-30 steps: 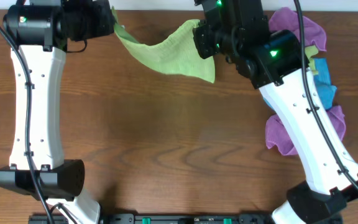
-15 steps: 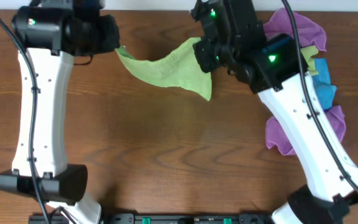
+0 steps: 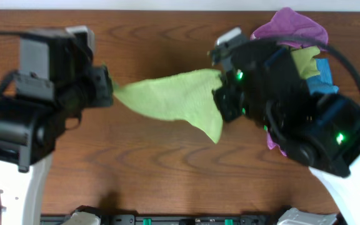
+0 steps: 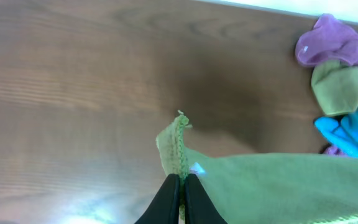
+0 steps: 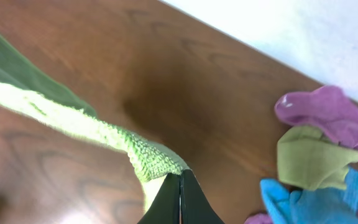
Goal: Fold the cloth
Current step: 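Hold two corners with both grippers and lay the green cloth flat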
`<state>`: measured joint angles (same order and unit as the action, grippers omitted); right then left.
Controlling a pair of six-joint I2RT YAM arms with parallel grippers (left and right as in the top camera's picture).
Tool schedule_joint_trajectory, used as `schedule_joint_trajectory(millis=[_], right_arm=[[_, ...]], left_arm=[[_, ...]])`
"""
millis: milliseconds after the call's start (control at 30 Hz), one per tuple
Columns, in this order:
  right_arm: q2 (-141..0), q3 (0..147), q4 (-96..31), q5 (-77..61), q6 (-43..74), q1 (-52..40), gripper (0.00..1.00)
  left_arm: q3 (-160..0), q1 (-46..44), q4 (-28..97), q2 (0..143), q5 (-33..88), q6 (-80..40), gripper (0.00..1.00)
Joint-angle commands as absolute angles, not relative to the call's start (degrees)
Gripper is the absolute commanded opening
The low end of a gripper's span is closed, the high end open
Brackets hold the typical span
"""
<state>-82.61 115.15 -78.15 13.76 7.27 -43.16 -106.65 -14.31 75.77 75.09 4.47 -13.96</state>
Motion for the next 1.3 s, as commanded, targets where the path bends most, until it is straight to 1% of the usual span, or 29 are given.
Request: schedule_joint_trajectory(millis=[0,233,433,667,767,833,933,1067,1167,1267], right_arm=[[-80.93,112.57,-80.14,17.04,13.26,-46.76,0.02],[-77.73,109.32,-86.48,21.63,24.67,-57.08,0.02],[-77.8,105.56,-86.32,21.65,27.4,-57.34,0.02],[-78.0,97.56,-80.14,20.86,26.87,-52.53,0.01],[-78.02,92.9,-75.0,16.91,24.27,-47.27,0.01],[-78.06,89.21,-70.67,15.99,22.81,-42.04,0.01],[-78.5,87.92,-68.69,15.11,20.84,-38.09,0.01],[-78.22,88.27,-67.29,14.33,18.94,-37.19,0.01],[-77.3,88.6,-66.32,11.05,16.78,-37.5,0.01],[-75.57,88.62,-65.78,10.9,16.6,-39.05,0.01]], left_arm=[[-98.89,-16.86,74.59,69.01,3.64,-18.79,0.06],[-87.22,-19.53,74.74,57.82,3.6,-26.37,0.06],[-82.59,-19.53,73.95,58.33,3.11,-28.38,0.06],[-81.69,-19.53,70.35,64.62,0.4,-27.0,0.06],[-81.69,-19.49,67.2,69.43,-0.64,-26.24,0.06],[-81.69,-19.46,64.25,73.87,-0.62,-25.52,0.06],[-81.69,-19.49,61.23,77.23,-0.62,-25.23,0.06],[-82.11,-19.49,60.62,76.86,-0.64,-25.26,0.06],[-82.41,-19.53,61.49,73.71,-0.64,-25.3,0.06],[-82.41,-19.55,62.52,70.08,-0.51,-25.34,0.06]])
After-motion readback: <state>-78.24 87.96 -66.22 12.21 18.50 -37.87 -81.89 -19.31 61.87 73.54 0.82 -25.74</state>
